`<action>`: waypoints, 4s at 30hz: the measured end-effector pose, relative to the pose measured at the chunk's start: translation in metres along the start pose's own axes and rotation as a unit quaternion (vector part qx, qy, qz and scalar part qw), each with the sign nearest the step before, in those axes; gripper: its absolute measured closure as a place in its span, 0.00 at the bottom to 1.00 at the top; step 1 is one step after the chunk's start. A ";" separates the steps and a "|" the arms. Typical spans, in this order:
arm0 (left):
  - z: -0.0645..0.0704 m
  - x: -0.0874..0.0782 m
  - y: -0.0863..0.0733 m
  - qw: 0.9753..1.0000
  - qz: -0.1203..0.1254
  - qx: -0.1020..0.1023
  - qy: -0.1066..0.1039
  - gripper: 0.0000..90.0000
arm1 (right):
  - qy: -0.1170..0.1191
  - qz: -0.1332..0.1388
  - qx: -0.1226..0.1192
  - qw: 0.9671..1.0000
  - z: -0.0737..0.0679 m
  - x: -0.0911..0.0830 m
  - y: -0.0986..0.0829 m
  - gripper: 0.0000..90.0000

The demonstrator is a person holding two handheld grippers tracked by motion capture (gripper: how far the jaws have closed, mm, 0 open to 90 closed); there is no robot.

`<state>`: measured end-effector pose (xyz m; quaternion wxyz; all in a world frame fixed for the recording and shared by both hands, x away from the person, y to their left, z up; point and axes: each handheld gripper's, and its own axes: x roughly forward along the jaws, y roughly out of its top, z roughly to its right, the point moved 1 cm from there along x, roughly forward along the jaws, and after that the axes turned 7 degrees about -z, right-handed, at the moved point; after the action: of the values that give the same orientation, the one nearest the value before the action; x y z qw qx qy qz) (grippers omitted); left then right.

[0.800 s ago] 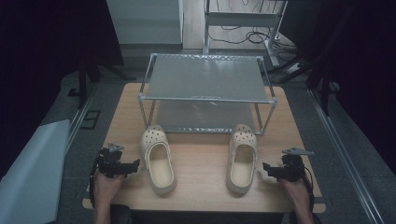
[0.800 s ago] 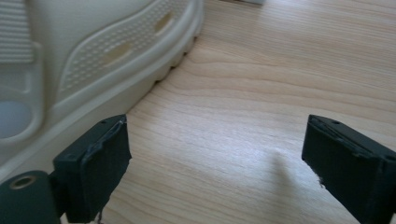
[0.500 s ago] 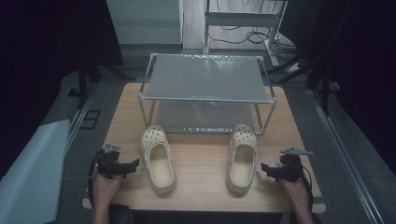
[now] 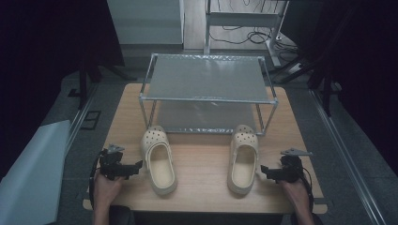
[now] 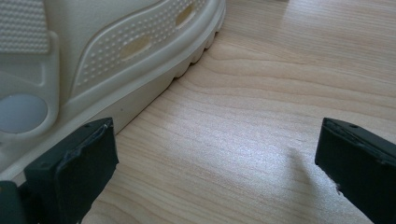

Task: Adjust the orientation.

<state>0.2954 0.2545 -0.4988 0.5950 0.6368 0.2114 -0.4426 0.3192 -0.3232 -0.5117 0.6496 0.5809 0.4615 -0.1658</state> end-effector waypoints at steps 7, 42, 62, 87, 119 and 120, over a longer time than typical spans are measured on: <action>0.000 -0.014 -0.001 1.000 0.010 -0.001 -0.002 0.00 | 0.000 0.002 0.006 1.000 0.002 -0.001 -0.001 0.00; 0.064 -0.011 0.023 0.998 -0.012 0.051 -0.044 0.00 | 0.016 0.000 0.014 1.000 0.001 -0.004 -0.004 0.04; 0.037 -0.008 0.012 0.997 -0.060 0.027 0.028 0.09 | 0.023 -0.009 0.011 1.000 -0.001 -0.001 -0.004 0.06; 0.017 -0.001 0.034 0.998 -0.061 0.021 -0.014 0.46 | 0.020 -0.007 0.016 1.000 -0.001 -0.003 -0.004 0.06; -0.017 0.007 0.046 0.982 -0.066 -0.082 -0.160 0.86 | 0.034 -0.007 0.032 0.999 0.000 -0.001 -0.005 0.08; -0.016 0.008 0.048 0.979 -0.066 -0.086 -0.172 0.85 | 0.035 -0.007 0.032 0.999 0.000 -0.001 -0.005 0.08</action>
<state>0.3422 0.2582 -0.4795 0.6445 0.4826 0.1843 -0.5638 0.3151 -0.3252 -0.5139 0.6132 0.6038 0.4822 -0.1643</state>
